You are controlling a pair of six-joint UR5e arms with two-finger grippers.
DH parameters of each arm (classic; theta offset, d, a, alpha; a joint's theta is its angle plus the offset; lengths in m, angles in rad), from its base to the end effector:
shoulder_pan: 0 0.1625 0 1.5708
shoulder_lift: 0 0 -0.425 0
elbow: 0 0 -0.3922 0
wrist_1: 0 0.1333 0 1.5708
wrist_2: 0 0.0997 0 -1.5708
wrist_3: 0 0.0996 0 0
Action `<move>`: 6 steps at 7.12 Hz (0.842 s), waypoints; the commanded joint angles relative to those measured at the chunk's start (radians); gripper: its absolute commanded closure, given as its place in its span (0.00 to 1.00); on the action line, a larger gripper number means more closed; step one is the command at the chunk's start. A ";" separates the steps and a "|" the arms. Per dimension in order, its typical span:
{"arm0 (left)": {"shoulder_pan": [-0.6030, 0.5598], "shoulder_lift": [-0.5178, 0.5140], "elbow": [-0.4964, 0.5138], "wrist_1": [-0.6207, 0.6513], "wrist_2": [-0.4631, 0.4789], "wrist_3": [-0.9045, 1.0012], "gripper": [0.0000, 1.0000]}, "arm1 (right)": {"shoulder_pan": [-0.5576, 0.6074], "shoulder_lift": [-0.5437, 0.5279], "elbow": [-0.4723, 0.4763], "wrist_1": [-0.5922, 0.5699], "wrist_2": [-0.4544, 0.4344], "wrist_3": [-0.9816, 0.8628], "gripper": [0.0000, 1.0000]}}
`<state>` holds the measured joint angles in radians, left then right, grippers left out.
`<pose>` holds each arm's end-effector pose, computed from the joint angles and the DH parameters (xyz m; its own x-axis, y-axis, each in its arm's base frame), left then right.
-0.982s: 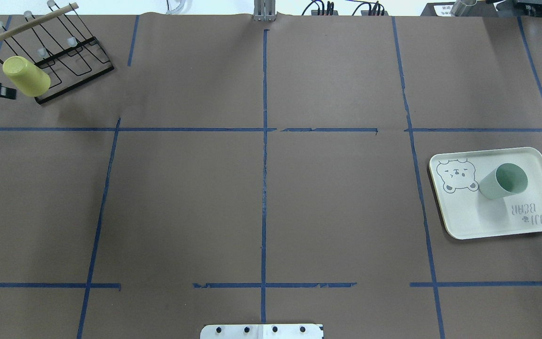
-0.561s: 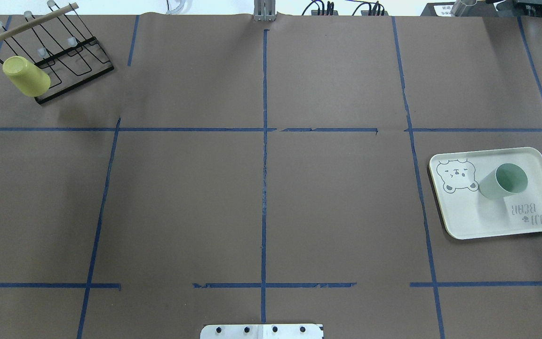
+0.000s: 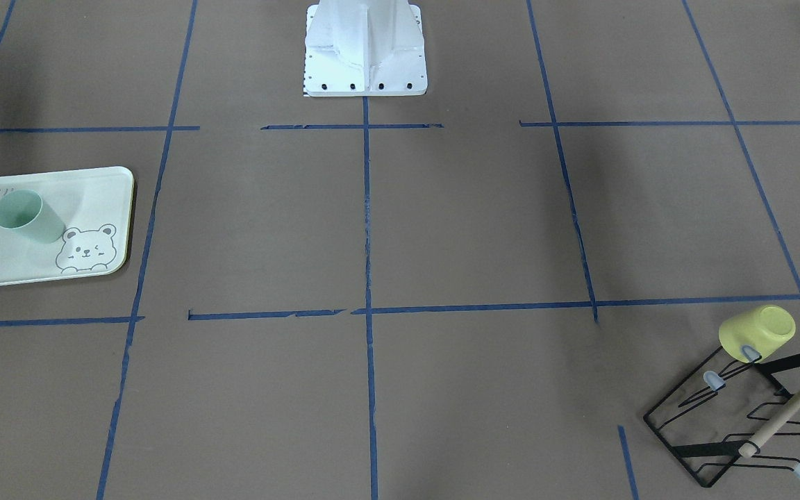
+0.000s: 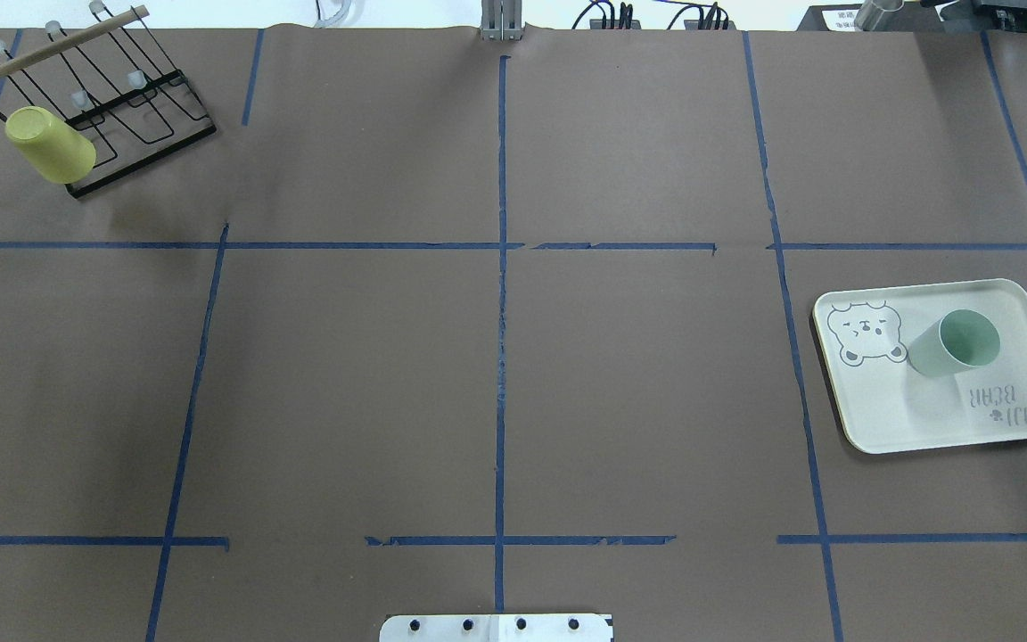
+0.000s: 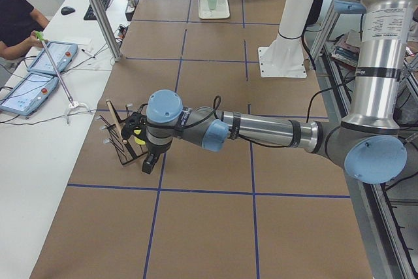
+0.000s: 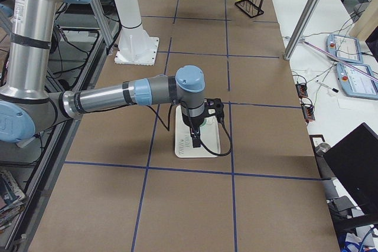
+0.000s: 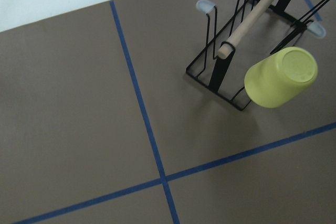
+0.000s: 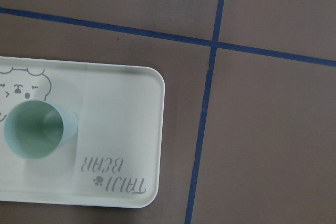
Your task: Left arm grabs green cup and hands to right arm on tray
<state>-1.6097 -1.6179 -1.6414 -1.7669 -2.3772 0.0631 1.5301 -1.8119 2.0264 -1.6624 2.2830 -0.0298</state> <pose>-0.0818 -0.5228 0.5758 0.7012 0.2553 -0.6657 -0.0072 0.9362 0.3514 0.0523 -0.3924 0.5543 0.7515 -0.1403 0.6446 0.0628 0.9879 0.1419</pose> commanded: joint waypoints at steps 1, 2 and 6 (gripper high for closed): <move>-0.009 0.042 -0.017 0.137 -0.010 0.072 0.00 | 0.002 -0.007 -0.014 0.000 0.003 -0.004 0.00; -0.004 0.035 -0.011 0.173 -0.008 0.070 0.00 | 0.002 -0.015 -0.021 0.000 0.013 -0.002 0.00; 0.005 0.033 -0.176 0.518 0.024 0.052 0.00 | 0.002 -0.023 -0.040 0.007 0.052 0.001 0.00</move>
<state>-1.6048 -1.5922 -1.7726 -1.3075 -2.3649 0.1222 1.5322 -1.8327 1.9898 -1.6576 2.3327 -0.0303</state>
